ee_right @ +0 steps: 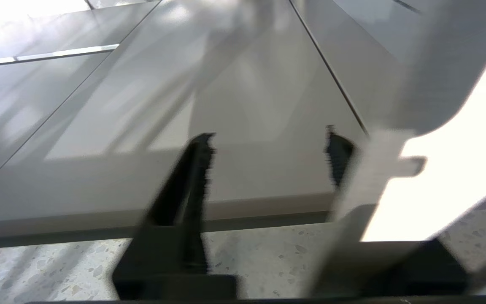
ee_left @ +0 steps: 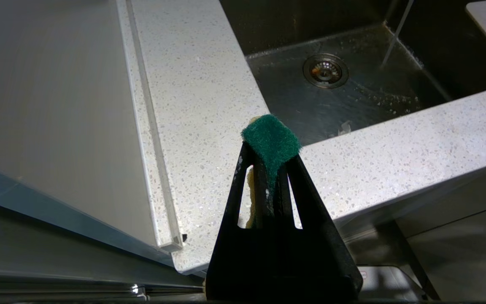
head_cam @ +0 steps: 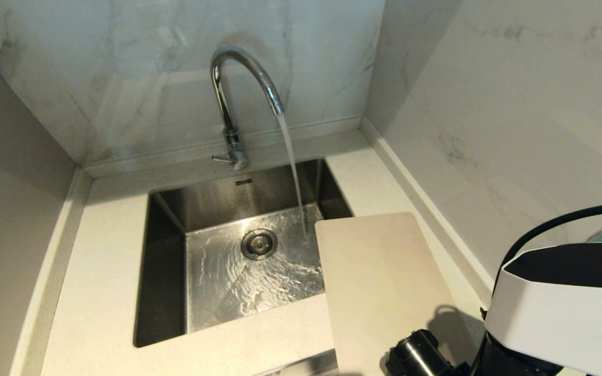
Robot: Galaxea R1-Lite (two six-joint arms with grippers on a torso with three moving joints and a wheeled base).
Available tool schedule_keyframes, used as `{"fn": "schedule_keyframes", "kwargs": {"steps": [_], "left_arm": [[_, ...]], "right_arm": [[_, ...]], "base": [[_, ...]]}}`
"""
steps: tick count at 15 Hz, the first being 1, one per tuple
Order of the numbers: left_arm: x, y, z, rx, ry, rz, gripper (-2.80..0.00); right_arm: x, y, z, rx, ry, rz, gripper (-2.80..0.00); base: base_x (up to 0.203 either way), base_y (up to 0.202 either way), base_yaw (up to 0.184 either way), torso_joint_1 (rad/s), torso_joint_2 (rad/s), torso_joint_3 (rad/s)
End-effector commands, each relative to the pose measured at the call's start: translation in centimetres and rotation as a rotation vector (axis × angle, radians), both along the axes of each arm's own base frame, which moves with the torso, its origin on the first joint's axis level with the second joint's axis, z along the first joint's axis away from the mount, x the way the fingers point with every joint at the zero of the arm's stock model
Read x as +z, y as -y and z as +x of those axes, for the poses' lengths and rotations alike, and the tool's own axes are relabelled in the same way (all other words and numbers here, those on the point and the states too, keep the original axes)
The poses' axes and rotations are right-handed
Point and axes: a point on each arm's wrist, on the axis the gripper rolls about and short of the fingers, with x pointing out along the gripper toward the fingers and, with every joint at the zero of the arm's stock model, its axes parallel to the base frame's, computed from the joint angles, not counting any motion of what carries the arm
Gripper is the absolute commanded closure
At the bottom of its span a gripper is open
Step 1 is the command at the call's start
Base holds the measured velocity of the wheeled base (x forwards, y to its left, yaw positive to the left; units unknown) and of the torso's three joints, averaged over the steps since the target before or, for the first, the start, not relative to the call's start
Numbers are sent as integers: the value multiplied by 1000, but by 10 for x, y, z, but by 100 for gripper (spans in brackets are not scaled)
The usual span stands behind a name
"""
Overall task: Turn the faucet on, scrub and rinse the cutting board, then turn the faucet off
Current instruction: Pick up the cutting board
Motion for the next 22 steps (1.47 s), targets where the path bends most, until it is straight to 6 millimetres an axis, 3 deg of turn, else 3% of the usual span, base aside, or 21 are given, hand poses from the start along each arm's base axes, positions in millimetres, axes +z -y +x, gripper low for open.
{"fn": "schedule_keyframes", "kwargs": {"steps": [1, 8, 18, 22], "left_arm": [[0, 0, 0, 1, -3, 0, 0], [0, 0, 0, 1, -3, 0, 0], [0, 0, 0, 1, -2, 0, 0], [0, 0, 0, 1, -3, 0, 0]], "right_arm": [[0, 0, 0, 7, 3, -1, 0], [6, -3, -3, 20, 33, -6, 0], [58, -4, -19, 27, 209, -23, 0], [66, -4, -20, 20, 247, -16, 0]], "base": [[0, 0, 0, 0, 0, 0], [0, 0, 0, 0, 0, 0], [0, 0, 0, 0, 0, 0], [0, 0, 0, 0, 0, 0]]}}
